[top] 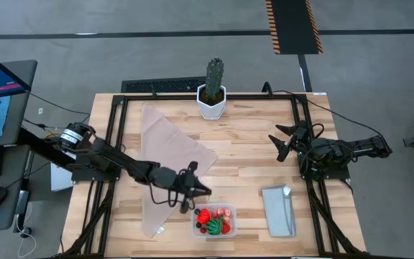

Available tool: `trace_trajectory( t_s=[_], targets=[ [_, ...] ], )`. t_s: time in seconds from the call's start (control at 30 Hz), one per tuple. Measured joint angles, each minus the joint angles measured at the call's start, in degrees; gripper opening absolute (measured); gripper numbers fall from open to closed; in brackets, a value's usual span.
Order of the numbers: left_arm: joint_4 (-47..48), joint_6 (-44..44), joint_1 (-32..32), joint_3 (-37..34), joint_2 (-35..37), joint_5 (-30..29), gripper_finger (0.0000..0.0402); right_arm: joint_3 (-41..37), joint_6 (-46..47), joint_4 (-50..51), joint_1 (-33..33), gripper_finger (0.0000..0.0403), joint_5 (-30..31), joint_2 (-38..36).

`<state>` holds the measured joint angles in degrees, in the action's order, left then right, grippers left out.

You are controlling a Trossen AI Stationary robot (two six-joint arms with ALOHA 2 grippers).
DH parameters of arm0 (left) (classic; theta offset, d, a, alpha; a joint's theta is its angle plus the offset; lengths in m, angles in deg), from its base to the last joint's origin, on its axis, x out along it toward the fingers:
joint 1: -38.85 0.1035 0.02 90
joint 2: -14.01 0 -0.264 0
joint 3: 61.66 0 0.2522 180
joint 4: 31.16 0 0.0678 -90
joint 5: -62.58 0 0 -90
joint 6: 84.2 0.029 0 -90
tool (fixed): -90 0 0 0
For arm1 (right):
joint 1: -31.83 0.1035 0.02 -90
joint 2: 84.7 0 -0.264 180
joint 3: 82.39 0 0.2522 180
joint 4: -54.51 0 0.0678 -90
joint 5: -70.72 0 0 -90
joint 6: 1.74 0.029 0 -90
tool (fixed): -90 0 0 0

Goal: Pick and placing Produce into tupperware
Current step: Put the red cherry into the transparent bin, then return to Home Position

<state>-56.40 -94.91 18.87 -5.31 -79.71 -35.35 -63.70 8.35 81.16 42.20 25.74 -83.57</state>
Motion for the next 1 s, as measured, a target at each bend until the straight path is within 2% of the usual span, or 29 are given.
trace_trajectory(
  t_s=[0.2,0.33,0.67,0.77,1.0],
  targets=[
    [-4.54,1.06,-5.45,0.35,-2.08,-0.42,0.0025,0.0,0.0,0.02,0.0,0.0302,0.0,0.0],
    [-5.07,0.79,-7.69,4.02,-6.52,-3.01,0.0027,0.0,0.0,0.02,-0.01,0.0302,-0.01,0.0],
    [-1.6,-0.58,-8.49,11.48,-14.96,-5.52,0.0035,0.0,0.0,0.0,0.0,0.0302,0.0,-0.02],
    [-1.75,-1.79,-8.54,12.77,-16.15,-5.18,0.0065,0.0,0.0,0.0,0.0,0.0302,0.0,-0.02],
    [-2.06,-1.06,-9.38,12.83,-16.2,-5.49,0.0172,0.0,0.0,0.02,0.0,0.0302,0.0,0.0]
  ],
)
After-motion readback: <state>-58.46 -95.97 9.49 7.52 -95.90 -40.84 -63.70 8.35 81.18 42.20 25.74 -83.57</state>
